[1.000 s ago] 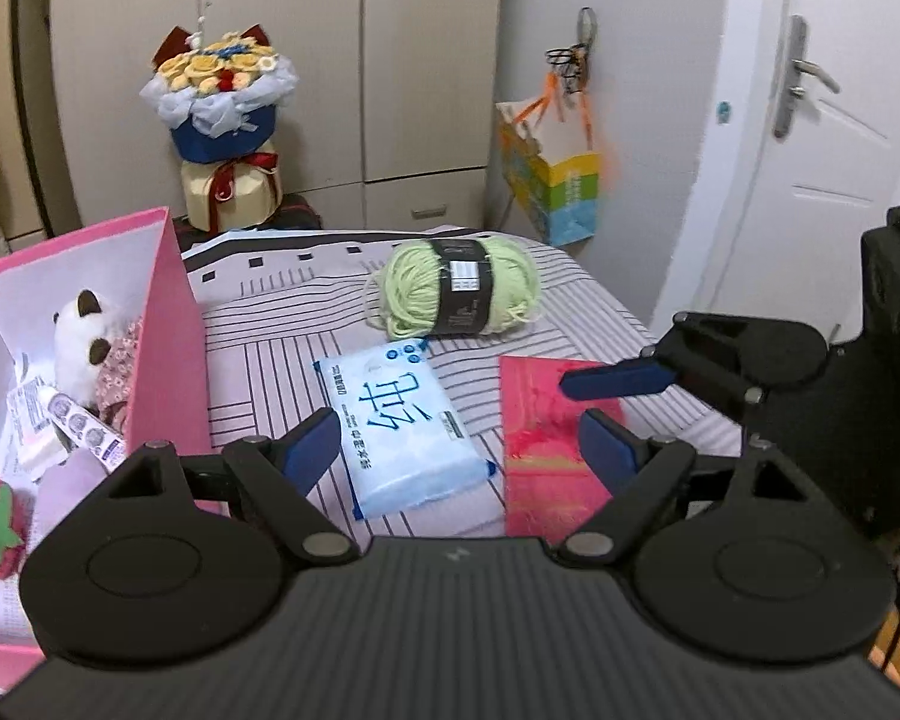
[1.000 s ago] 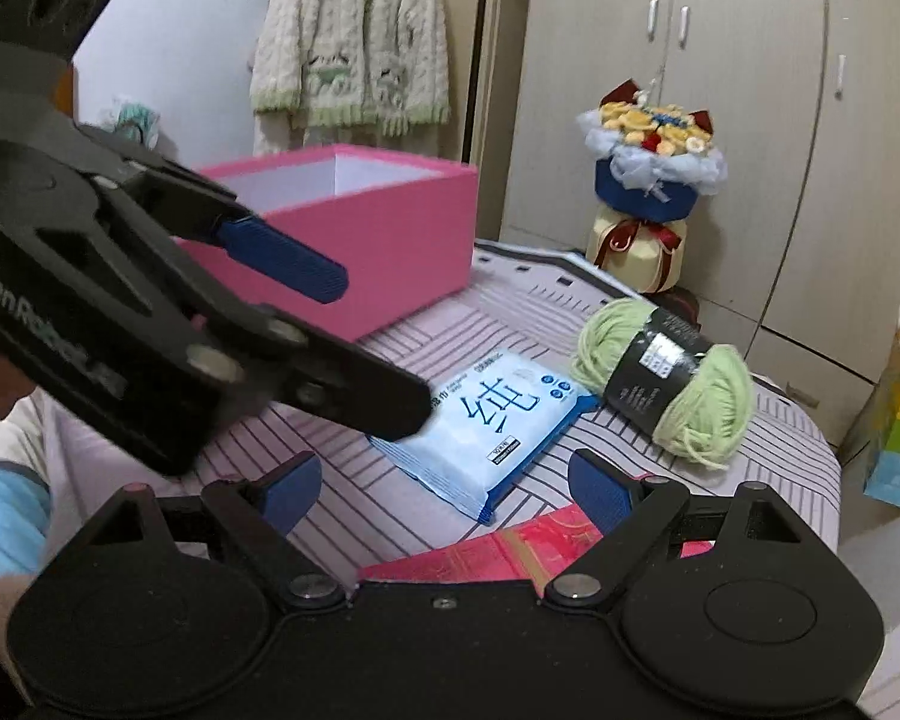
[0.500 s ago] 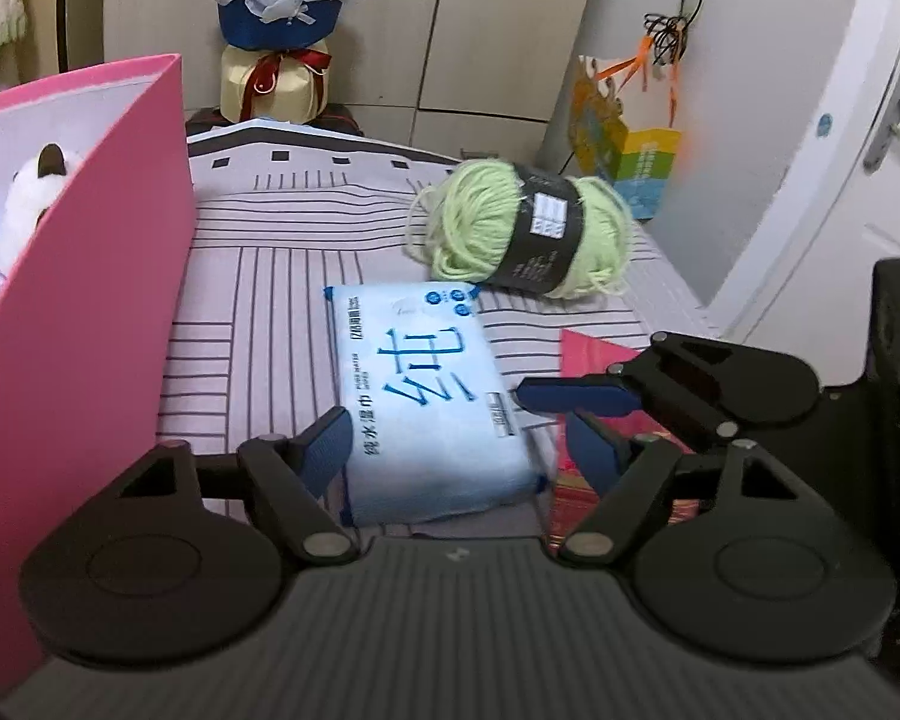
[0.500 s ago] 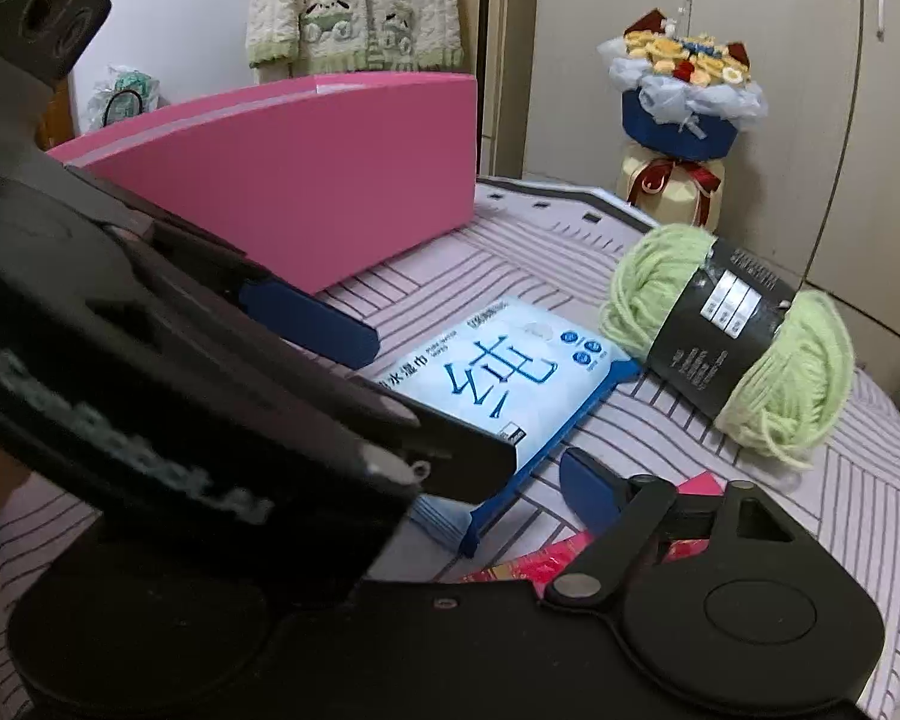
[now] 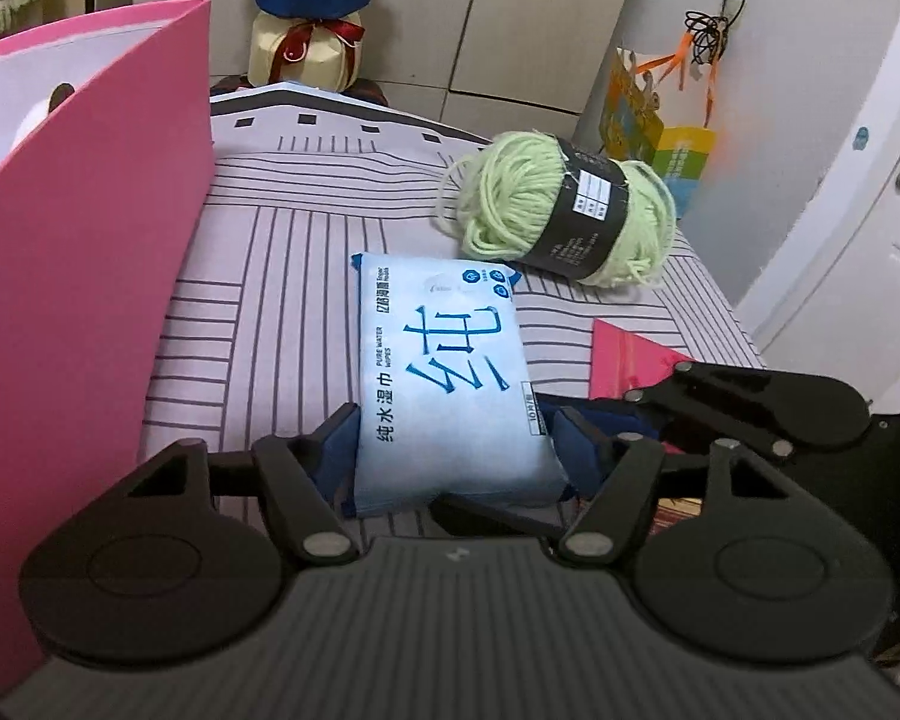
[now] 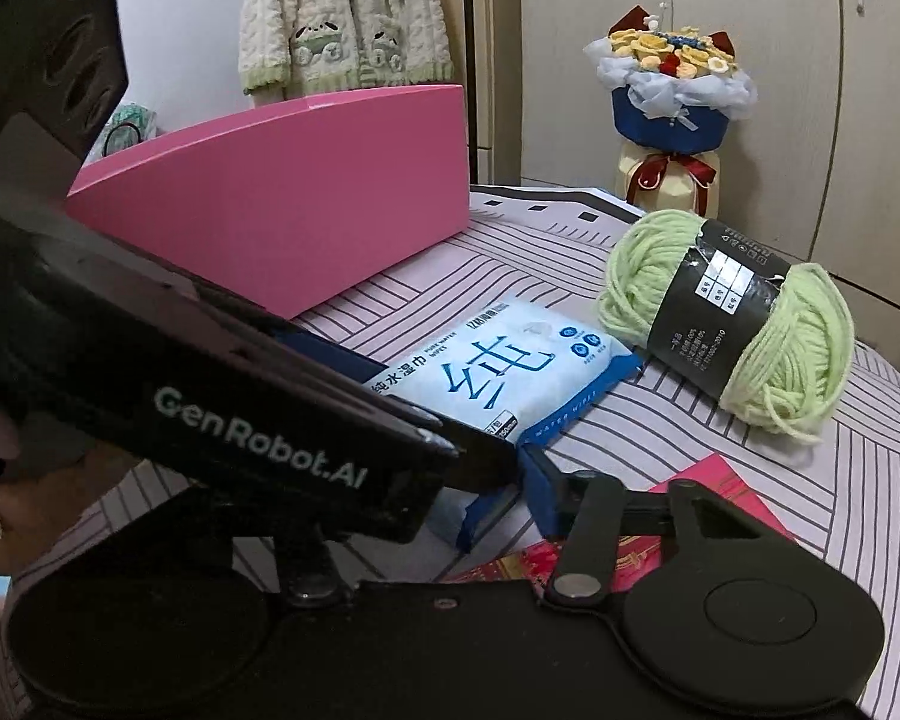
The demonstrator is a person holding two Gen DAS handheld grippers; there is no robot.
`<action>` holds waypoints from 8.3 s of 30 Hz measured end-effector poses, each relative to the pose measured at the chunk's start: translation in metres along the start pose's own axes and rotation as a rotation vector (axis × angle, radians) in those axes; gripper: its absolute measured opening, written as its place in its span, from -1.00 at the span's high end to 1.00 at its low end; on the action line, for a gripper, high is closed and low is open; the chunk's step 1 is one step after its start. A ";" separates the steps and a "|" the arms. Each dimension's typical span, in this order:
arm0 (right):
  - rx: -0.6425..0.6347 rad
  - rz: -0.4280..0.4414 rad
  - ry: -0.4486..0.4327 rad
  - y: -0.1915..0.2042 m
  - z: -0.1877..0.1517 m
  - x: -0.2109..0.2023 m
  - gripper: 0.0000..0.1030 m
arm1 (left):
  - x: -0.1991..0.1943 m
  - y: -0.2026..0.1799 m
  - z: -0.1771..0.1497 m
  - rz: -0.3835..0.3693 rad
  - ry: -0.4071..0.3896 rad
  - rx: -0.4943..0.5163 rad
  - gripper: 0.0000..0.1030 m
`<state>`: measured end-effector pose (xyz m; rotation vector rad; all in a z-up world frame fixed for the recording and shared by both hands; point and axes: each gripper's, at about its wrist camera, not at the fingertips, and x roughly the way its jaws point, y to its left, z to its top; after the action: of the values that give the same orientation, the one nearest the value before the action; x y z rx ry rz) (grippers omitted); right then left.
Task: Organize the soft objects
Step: 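Move the left tool to the white wet-wipes pack and close on it, then carry the wet-wipes pack with the left tool into the pink box, then open the left tool to release the wet-wipes pack, then move the left tool back to the red envelope on the sheet, then close the left tool on the red envelope's edge, then carry the red envelope with the left tool over the pink box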
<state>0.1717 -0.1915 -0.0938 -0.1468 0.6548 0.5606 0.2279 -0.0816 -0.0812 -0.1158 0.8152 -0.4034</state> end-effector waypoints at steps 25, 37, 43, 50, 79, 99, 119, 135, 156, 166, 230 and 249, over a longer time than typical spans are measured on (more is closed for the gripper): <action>0.181 -0.058 -0.077 0.060 -0.020 -0.056 0.09 | -0.075 -0.014 -0.035 -0.074 0.015 0.078 -0.09; 0.107 -0.060 -0.065 0.116 -0.014 -0.102 0.09 | -0.145 -0.012 -0.058 -0.138 0.018 0.152 -0.10; 0.042 -0.066 -0.074 0.148 0.003 -0.127 0.10 | -0.185 -0.003 -0.057 -0.178 -0.012 0.174 -0.10; -0.049 -0.055 -0.134 0.174 0.032 -0.139 0.10 | -0.229 0.013 -0.046 -0.160 -0.090 0.187 -0.11; -0.114 0.212 0.018 0.159 0.153 0.043 0.06 | -0.163 0.184 0.035 -0.024 -0.059 -0.117 -0.10; -0.236 0.094 0.091 0.181 0.157 0.020 -0.46 | -0.196 0.168 0.033 0.034 -0.094 -0.027 -0.26; -0.238 -0.001 -0.038 0.183 0.122 -0.109 -0.62 | -0.282 0.081 -0.003 -0.004 -0.172 0.154 -0.46; 0.058 -0.145 -0.121 0.075 0.038 -0.186 -0.63 | -0.242 -0.001 -0.015 -0.208 -0.101 0.280 -0.46; 0.165 -0.234 -0.041 0.006 -0.052 -0.102 -0.64 | -0.069 -0.031 -0.012 -0.229 0.040 0.180 -0.09; 0.228 -0.172 -0.015 -0.005 -0.056 -0.079 -0.64 | -0.014 -0.041 -0.010 -0.219 0.112 0.150 0.03; 0.055 -0.484 -0.151 0.067 -0.073 -0.096 0.54 | -0.045 -0.045 -0.034 -0.370 0.112 -0.107 0.84; -0.098 -0.492 -0.213 0.133 -0.034 -0.151 0.55 | -0.155 -0.048 -0.026 -0.369 -0.015 0.044 0.83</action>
<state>-0.0167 -0.1571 -0.0221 -0.3252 0.3627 0.1301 0.0988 -0.0638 0.0190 -0.2291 0.7696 -0.7670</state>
